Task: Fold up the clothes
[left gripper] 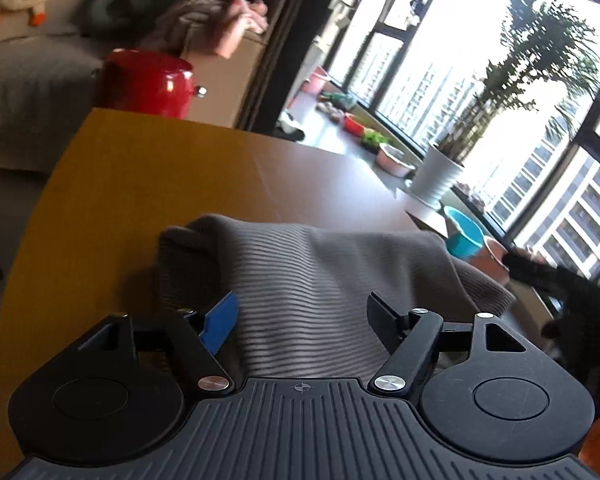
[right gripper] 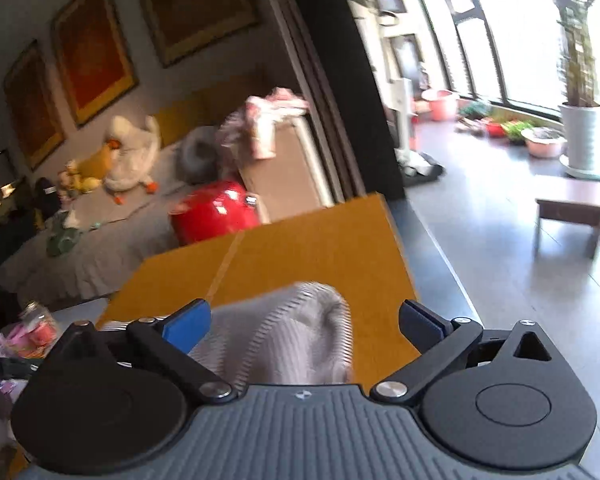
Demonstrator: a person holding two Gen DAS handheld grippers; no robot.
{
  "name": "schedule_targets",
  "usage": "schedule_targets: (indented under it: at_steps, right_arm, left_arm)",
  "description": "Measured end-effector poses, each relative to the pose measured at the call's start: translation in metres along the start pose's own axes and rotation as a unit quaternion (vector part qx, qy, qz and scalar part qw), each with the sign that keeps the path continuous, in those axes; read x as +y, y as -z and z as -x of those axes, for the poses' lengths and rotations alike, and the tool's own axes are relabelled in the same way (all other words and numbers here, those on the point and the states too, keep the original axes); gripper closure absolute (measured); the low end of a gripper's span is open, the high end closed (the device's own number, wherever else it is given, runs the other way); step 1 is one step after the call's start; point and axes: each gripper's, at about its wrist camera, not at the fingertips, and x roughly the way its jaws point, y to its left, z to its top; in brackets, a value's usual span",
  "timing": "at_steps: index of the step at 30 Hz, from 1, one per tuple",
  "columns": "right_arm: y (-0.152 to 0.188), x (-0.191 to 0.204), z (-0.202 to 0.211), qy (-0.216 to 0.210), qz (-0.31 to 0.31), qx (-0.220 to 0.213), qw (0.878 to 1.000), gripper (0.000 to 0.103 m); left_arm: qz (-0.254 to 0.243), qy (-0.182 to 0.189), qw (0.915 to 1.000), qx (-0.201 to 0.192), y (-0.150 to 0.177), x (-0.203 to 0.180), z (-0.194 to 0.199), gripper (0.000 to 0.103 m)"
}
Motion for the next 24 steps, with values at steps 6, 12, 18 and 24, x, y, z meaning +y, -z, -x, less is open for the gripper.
schedule_targets:
  at_steps: [6, 12, 18, 24]
  right_arm:
    - [0.001, 0.023, -0.036, -0.049, 0.032, 0.034, 0.998, 0.002]
    - [0.016, 0.011, -0.099, -0.018, 0.012, 0.125, 0.992, 0.001]
    - [0.031, 0.003, -0.087, -0.006, 0.022, 0.124, 0.992, 0.000]
    - [0.056, 0.020, -0.055, -0.006, 0.086, 0.140, 0.986, 0.000]
  left_arm:
    - [-0.003, 0.004, 1.0000, 0.006, 0.005, -0.003, -0.007, 0.020]
    - [-0.010, 0.080, 0.9960, 0.038, 0.012, -0.010, -0.013, 0.007]
    - [-0.017, 0.110, 0.9899, 0.087, 0.022, -0.006, -0.051, 0.007]
    - [-0.003, 0.076, 0.9953, 0.060, -0.005, 0.015, -0.073, 0.014]
